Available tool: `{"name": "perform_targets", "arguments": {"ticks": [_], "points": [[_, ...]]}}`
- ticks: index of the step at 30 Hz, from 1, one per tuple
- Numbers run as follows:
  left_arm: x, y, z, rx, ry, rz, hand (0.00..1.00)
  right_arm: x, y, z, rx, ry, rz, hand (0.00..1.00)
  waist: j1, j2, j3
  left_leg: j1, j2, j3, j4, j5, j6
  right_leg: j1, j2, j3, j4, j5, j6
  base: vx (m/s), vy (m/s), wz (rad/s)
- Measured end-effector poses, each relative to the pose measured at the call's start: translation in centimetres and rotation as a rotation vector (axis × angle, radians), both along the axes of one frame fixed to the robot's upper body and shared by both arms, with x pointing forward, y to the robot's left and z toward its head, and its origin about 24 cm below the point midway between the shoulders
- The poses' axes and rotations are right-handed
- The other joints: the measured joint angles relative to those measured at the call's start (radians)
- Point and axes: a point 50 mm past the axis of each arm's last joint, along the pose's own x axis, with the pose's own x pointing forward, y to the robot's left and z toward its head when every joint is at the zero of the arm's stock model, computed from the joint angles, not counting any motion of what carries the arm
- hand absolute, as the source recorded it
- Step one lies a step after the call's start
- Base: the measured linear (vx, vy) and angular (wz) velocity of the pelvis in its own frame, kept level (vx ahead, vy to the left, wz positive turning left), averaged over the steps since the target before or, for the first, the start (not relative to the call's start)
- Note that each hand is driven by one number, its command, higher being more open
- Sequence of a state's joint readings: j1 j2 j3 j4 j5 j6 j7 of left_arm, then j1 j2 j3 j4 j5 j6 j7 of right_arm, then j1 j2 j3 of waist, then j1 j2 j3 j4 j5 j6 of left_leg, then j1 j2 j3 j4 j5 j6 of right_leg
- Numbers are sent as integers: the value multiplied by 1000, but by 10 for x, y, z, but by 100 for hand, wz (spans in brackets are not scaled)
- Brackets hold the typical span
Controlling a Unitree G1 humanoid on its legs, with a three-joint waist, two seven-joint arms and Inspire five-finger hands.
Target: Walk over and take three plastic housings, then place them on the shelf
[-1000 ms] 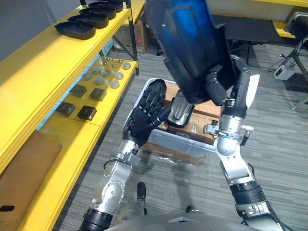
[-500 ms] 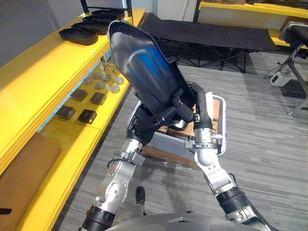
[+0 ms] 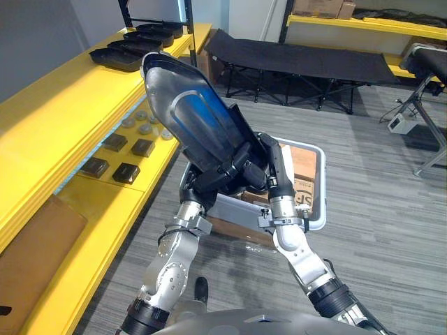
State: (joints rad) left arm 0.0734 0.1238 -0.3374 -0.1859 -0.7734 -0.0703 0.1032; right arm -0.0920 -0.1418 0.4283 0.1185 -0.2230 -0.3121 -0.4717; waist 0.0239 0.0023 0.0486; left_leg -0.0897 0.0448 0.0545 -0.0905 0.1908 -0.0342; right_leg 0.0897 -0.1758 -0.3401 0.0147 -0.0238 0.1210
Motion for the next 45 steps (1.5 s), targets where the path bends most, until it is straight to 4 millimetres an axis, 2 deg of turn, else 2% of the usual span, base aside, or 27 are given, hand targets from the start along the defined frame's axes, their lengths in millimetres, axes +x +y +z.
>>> {"name": "perform_targets", "arguments": {"ticks": [6, 12, 20, 21, 25, 28, 35, 37, 42, 45], "points": [[0, 0, 0, -13, 5, 1, 0, -1, 2, -1, 7, -3, -3, 0, 0, -1, -13, 0, -1, -2, 0, 1, -1, 0, 2, -1, 1, 0, -1, 0, 0, 0], [3, 8, -12, -46, 70, 74, 0, -8, 9, -1, 15, -26, 46, 0, 1, -3, -18, -1, -1, -5, 0, 1, -2, 0, 2, -3, 2, -1, -1, 0, 0, 0], [3, 14, -9, -53, 48, 151, 0, -10, 18, 0, 47, -22, 61, 0, -1, -7, -21, -3, -2, -7, 0, 1, -2, 0, 2, -6, 2, -2, -2, 0, 0, 0], [3, 14, -9, -53, 43, 157, 0, -10, 19, 0, 50, -21, 63, 100, -1, -8, -22, -3, -2, -7, 0, 1, -2, 0, 2, -6, 2, -2, -3, 0, 0, 0], [3, 16, -8, -42, 32, 175, 0, -12, 21, 0, 58, -23, 73, 100, -1, -18, -28, -4, -2, -8, 0, 1, -2, 0, 3, -8, 3, -4, -5, 0, 0, 0], [4, 18, -6, 23, 11, 213, 0, -21, 26, -4, 84, -16, 113, 100, -2, -20, -30, -5, -3, -8, 0, 1, -2, -1, 3, -9, 3, -5, -6, 0, 0, 0], [3, 18, 4, 255, -76, 344, 0, -28, 27, -9, 112, 47, 134, 100, -1, -21, -30, -4, -2, -6, 0, 1, -2, -3, 2, -6, 6, -5, -6, 0, 0, 0], [6, 18, 10, 314, -105, 401, 0, -30, 24, -6, 135, 67, 130, 100, -1, -22, -30, -3, -1, -5, 0, 1, -2, -4, 3, -4, 8, -5, -7, 0, 0, -3], [5, 35, 31, 467, -230, 650, 0, -35, 11, 3, 239, 94, 88, 100, -11, -22, -30, 1, 5, 20, 0, -2, -2, -20, 2, 24, 19, -6, -8, 3, -3, -14], [3, 42, 34, 549, -255, 760, 0, -30, 1, 6, 305, 104, 71, 100, -20, -22, -29, 8, 7, 30, 0, -6, 0, -19, 2, 35, 20, -6, -8, 0, -10, -11]]}}
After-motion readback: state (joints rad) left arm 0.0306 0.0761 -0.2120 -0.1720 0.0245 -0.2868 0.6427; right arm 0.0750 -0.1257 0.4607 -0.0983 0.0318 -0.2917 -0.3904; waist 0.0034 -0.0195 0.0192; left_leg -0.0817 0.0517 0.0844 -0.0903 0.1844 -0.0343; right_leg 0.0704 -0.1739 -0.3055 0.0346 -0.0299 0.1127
